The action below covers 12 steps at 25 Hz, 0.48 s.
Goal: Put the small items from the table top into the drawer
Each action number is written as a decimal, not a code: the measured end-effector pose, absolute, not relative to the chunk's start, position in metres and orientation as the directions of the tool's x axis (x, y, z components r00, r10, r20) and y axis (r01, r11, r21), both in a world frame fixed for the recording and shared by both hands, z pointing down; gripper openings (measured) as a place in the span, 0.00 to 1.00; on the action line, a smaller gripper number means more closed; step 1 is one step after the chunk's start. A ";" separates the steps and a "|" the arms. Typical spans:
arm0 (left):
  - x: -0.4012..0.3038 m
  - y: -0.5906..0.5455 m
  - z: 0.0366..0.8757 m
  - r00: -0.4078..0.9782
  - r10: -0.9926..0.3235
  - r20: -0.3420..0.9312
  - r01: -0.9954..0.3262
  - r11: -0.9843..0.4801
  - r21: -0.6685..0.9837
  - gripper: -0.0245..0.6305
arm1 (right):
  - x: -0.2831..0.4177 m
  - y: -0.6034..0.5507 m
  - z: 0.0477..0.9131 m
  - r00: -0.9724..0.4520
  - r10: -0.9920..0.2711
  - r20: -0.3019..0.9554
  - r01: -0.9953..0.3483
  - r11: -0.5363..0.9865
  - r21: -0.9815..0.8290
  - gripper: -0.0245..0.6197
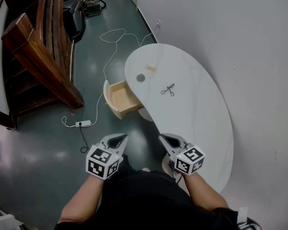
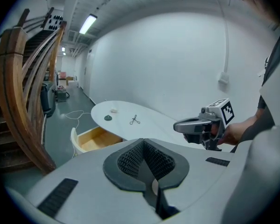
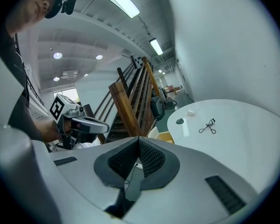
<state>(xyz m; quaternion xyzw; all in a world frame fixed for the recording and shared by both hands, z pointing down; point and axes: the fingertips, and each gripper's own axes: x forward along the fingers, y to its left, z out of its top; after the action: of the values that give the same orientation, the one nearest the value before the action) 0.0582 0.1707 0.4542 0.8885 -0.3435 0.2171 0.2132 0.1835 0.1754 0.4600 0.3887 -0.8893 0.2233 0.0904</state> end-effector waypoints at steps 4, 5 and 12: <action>0.041 0.124 0.456 0.681 -0.499 0.536 -0.686 -0.691 0.227 0.06 | 0.165 0.132 0.457 -0.662 -0.661 0.352 -0.749 0.582 -0.317 0.04; 0.037 0.112 0.455 0.684 -0.495 0.535 -0.681 -0.697 0.226 0.06 | 0.160 0.121 0.456 -0.658 -0.664 0.355 -0.753 0.579 -0.313 0.04; 0.000 0.039 0.453 0.705 -0.451 0.547 -0.639 -0.738 0.215 0.06 | 0.120 0.050 0.444 -0.616 -0.697 0.366 -0.788 0.544 -0.289 0.04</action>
<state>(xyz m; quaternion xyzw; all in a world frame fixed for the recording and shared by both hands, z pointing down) 0.0000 0.0387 0.4531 0.9017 -0.3024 0.2367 0.1984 0.1205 0.0505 0.4444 0.4256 -0.8724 0.2167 0.1043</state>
